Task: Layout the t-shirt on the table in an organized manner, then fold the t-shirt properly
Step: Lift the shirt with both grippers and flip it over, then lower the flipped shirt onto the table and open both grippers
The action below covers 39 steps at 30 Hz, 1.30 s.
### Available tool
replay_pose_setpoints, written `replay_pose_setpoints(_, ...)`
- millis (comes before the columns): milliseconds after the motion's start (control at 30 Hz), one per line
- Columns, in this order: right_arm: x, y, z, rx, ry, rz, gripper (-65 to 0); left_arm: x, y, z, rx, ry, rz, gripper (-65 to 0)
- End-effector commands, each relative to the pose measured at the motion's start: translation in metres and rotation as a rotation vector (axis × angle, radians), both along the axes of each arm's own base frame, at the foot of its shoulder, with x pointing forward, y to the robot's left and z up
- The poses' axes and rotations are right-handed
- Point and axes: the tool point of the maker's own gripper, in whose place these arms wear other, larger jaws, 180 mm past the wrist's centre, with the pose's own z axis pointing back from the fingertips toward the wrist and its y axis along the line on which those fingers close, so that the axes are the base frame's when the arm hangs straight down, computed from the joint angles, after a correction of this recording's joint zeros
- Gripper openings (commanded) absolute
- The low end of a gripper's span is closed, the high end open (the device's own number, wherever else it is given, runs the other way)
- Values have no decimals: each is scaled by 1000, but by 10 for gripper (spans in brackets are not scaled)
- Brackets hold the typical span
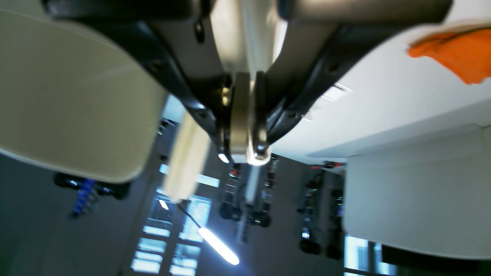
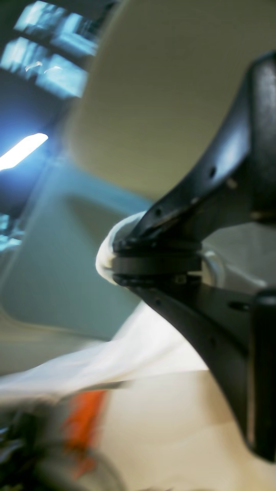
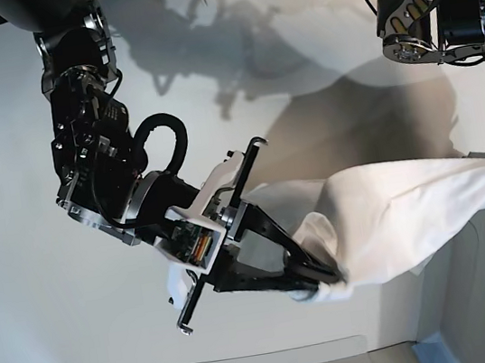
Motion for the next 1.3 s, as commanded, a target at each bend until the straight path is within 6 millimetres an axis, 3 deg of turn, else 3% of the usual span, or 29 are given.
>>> replay_pose_setpoints(0,1,-9,21,72,-49,-30,-650,-8,-7,28,62,-106,-10,-650)
replay_pose_setpoints(133,-1,-13,41,194,-122,-85,-650,-19,-13,46,91,-218,-39,-650)
replay_pose_setpoints(333,-3,-43,75,423,-239,-205,-650,-85,-16,96,191,-508,-89,-650)
replay_pose_setpoints(467,-6,-61,70,507,-251,-257,-650,-129,-16,107,189,-612,-146,-650)
replay_pose_setpoints(700,15,-115,42,588,-153,-468,-650,-151,-18,108,155,-649,-208,-650)
replay_pose_setpoints(800,23,-130,33,586,-115,-540,-650,-132,-22,116,126,-625,-271,-650)
replay_pose_setpoints(967,47,-149,5,510,33,-656,-650,-39,-61,99,73,-417,-467,-650)
replay_pose_setpoints(1067,62,-155,-25,436,154,-707,-650,20,-93,66,31,-265,-563,-650)
replay_pose_setpoints(1167,77,-160,-58,359,273,-753,-650,64,-117,27,-18,-131,-614,-650)
replay_pose_setpoints(1267,91,-169,-105,250,430,-805,-650,109,-139,-11,-55,-2,-645,-650)
